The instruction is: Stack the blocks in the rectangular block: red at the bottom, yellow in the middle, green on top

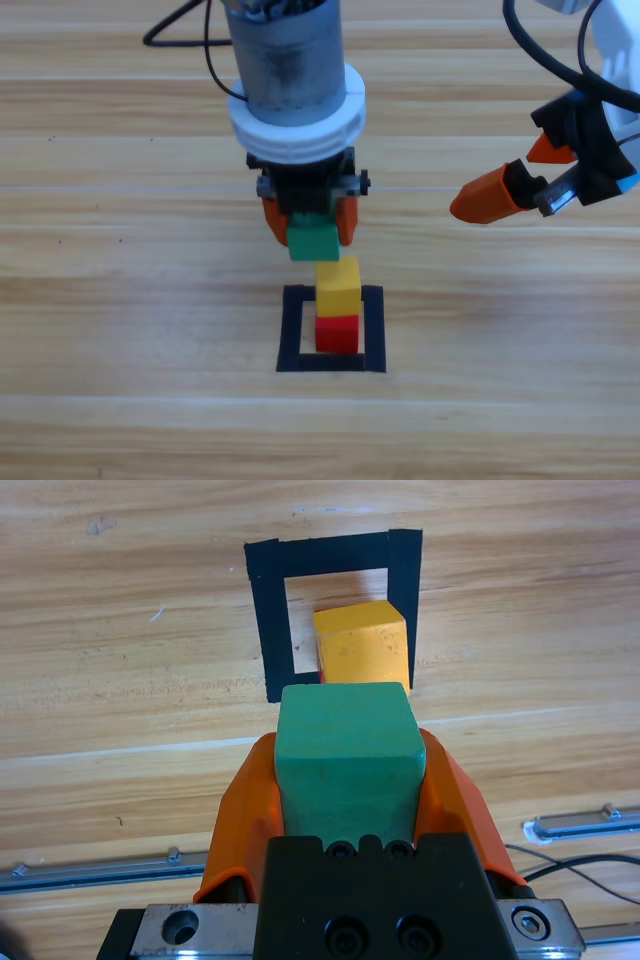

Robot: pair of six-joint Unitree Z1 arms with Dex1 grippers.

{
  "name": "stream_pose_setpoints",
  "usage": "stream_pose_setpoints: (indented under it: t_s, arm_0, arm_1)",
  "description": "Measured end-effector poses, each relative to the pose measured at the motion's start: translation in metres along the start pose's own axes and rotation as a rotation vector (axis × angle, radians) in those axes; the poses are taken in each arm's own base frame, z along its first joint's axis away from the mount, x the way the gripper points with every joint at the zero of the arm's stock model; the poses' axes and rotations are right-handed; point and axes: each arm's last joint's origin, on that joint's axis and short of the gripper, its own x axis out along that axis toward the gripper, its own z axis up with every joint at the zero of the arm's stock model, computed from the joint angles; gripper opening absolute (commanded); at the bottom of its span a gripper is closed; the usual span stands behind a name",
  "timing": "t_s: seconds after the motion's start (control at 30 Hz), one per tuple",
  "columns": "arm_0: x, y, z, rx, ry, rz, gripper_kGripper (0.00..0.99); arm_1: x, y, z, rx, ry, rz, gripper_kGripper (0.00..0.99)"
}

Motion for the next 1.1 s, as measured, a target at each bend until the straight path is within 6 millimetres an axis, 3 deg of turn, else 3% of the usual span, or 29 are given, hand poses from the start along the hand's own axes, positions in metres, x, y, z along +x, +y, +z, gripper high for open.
stream_pose_setpoints:
  t_s: [0.67,1.1]
  arm_0:
    - [0.033,-0.013,0.009,-0.020,0.046,0.027,0.000]
    - [0.034,-0.016,0.012,-0.019,0.041,0.020,0.000]
  arm_1:
    - [-0.011,0.000,0.001,0.000,-0.029,0.003,0.985]
    - [-0.011,0.000,0.000,0.000,-0.029,0.004,0.985]
